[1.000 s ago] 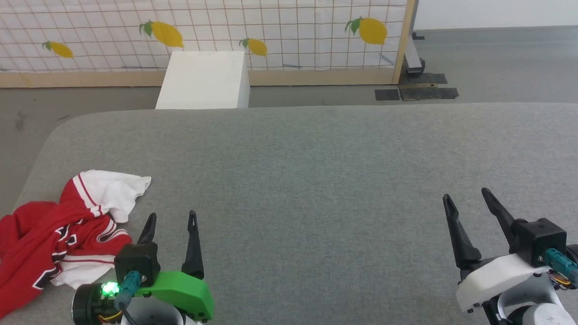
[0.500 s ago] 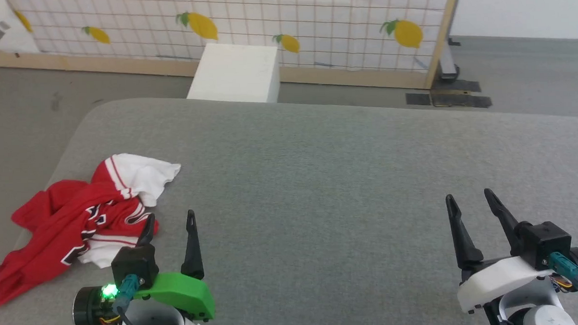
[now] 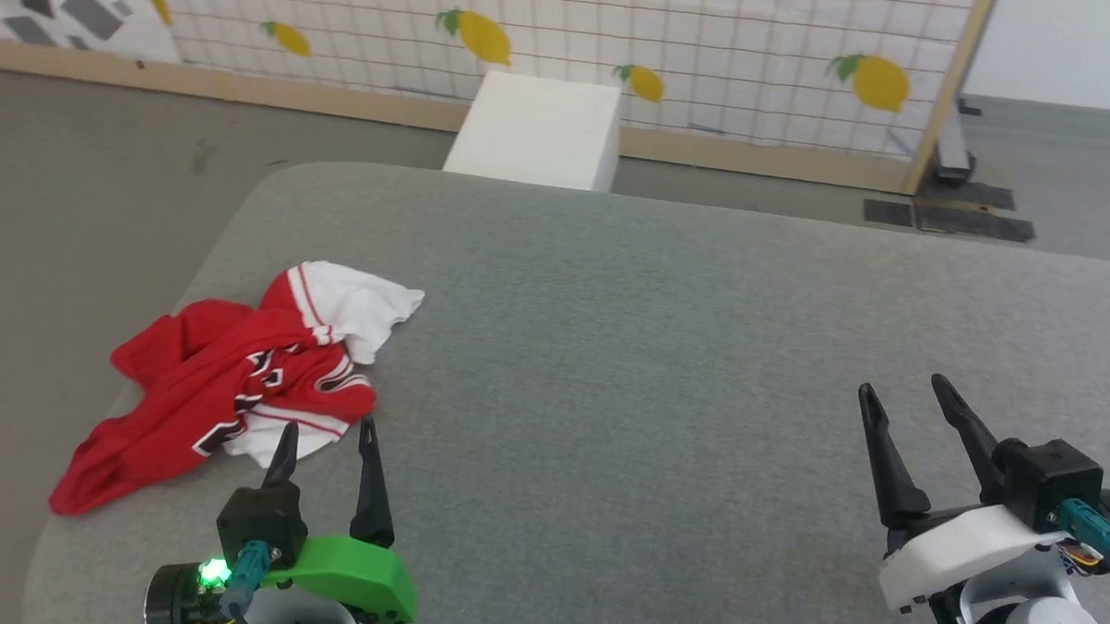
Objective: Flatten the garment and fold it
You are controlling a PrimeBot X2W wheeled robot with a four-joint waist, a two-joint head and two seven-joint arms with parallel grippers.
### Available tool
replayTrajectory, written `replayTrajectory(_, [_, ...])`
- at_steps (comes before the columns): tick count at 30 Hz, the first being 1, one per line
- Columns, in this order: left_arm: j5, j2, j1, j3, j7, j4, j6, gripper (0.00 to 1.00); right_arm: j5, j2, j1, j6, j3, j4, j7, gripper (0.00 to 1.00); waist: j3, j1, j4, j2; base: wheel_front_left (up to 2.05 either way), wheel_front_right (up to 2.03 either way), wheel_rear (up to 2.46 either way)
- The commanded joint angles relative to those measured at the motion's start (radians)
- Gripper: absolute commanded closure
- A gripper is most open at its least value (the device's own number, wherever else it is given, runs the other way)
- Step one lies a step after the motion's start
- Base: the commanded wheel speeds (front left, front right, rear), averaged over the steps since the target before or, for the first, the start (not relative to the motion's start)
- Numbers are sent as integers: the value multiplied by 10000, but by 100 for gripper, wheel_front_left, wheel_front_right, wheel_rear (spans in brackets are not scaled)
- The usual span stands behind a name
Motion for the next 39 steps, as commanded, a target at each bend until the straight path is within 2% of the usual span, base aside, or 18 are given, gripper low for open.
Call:
replayTrajectory(1, [-128, -14, 159, -17, -102, 23, 84, 0, 114, 13, 131, -8, 4, 39, -115, 0, -11, 0, 349, 0, 0, 0, 0])
replayTrajectory(18, [-300, -18, 374, -69, -452, 125, 281, 0, 491, 17, 315, -11, 92, 236, -467, 0, -82, 0, 1888, 0, 0, 0, 0])
replayTrajectory(39, [-633, -23, 552, -347, -902, 236, 640, 0, 743, 22, 415, -13, 157, 483, -920, 0, 18, 0, 3028, 0, -2, -2, -2])
